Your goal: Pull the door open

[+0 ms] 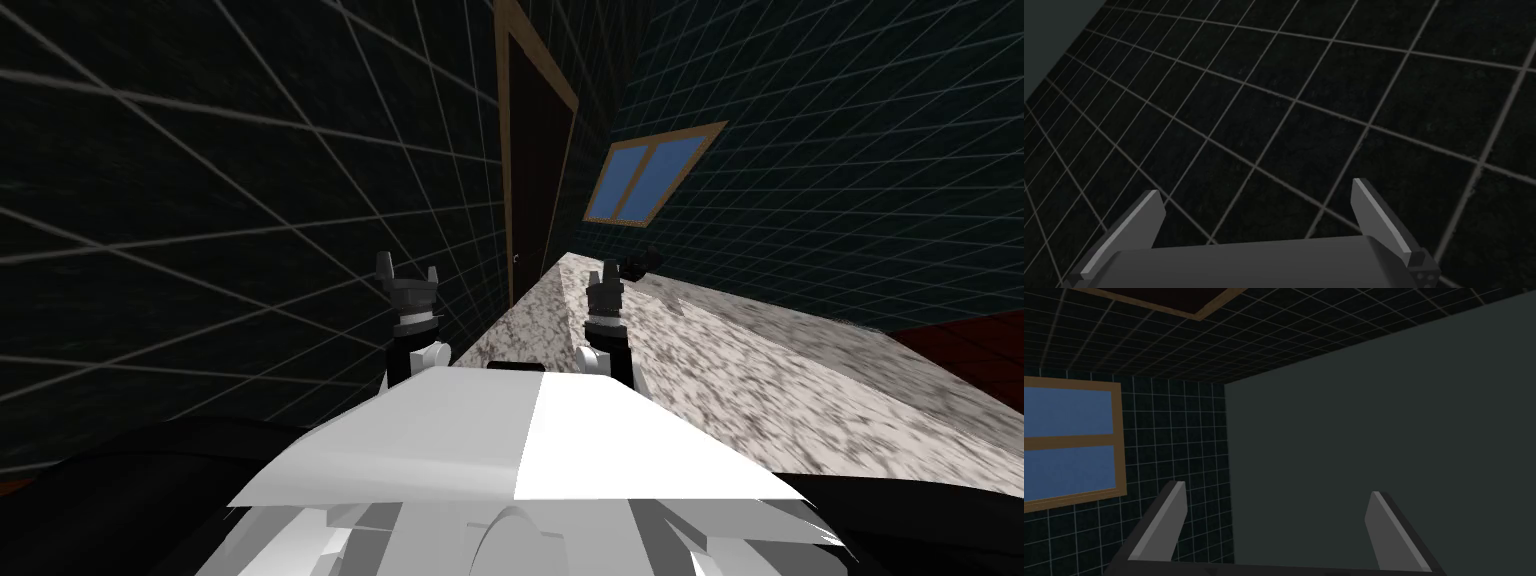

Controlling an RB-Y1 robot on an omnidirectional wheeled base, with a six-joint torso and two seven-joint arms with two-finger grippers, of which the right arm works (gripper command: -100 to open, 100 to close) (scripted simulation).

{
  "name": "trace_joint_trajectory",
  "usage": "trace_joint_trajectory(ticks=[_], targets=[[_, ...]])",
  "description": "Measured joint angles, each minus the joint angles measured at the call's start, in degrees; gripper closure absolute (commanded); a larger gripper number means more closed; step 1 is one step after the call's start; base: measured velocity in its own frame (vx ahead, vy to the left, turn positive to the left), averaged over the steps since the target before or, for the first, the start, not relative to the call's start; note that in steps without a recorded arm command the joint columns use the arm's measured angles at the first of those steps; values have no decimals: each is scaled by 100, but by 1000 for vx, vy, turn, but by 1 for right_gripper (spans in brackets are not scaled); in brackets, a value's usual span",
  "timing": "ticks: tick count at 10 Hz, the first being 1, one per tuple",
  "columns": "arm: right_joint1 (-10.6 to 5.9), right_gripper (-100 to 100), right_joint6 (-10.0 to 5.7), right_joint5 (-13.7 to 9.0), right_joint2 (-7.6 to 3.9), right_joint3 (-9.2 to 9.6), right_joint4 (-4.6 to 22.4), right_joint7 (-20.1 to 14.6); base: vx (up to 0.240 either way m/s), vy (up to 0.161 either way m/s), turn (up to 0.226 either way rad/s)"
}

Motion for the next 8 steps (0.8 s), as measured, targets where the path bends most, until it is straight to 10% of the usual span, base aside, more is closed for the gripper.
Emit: trace_joint_trajectory(ticks=[8], targets=[[-315, -100, -290, -65, -206, 8, 969, -186, 73, -42, 118]])
